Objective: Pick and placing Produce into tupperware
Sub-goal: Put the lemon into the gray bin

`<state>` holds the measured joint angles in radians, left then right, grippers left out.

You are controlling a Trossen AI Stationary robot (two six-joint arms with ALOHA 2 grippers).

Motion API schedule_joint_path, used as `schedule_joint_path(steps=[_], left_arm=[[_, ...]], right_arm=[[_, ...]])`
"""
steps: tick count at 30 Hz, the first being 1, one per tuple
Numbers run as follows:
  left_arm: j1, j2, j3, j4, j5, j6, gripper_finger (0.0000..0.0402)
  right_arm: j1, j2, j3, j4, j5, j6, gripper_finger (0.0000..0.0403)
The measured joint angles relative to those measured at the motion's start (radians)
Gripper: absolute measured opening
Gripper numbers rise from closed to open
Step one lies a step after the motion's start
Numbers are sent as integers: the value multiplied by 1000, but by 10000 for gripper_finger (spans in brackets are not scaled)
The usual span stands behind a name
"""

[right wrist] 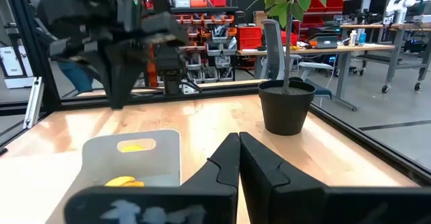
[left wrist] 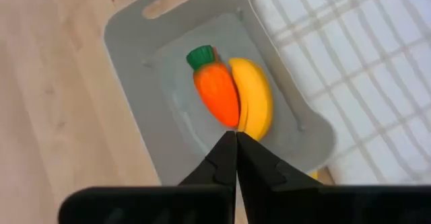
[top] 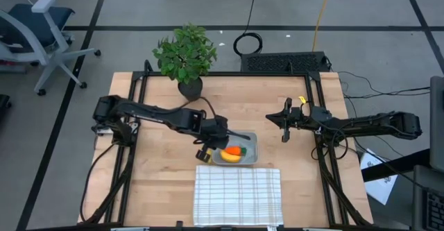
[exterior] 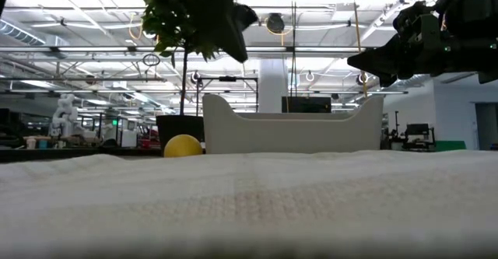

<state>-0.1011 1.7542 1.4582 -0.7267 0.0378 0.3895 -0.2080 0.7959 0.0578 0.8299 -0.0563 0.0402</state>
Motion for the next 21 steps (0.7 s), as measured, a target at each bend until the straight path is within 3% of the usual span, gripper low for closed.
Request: schedule_joint_path(steps=[10, 21], left_arm=[[-27, -123, -43, 41, -74, -10, 1], [-24, -415, -396, 387, -142, -113, 0]], right_arm=[[0, 0, 0, -5, 0, 0, 0], [0, 0, 0, -7, 2, -11, 0]])
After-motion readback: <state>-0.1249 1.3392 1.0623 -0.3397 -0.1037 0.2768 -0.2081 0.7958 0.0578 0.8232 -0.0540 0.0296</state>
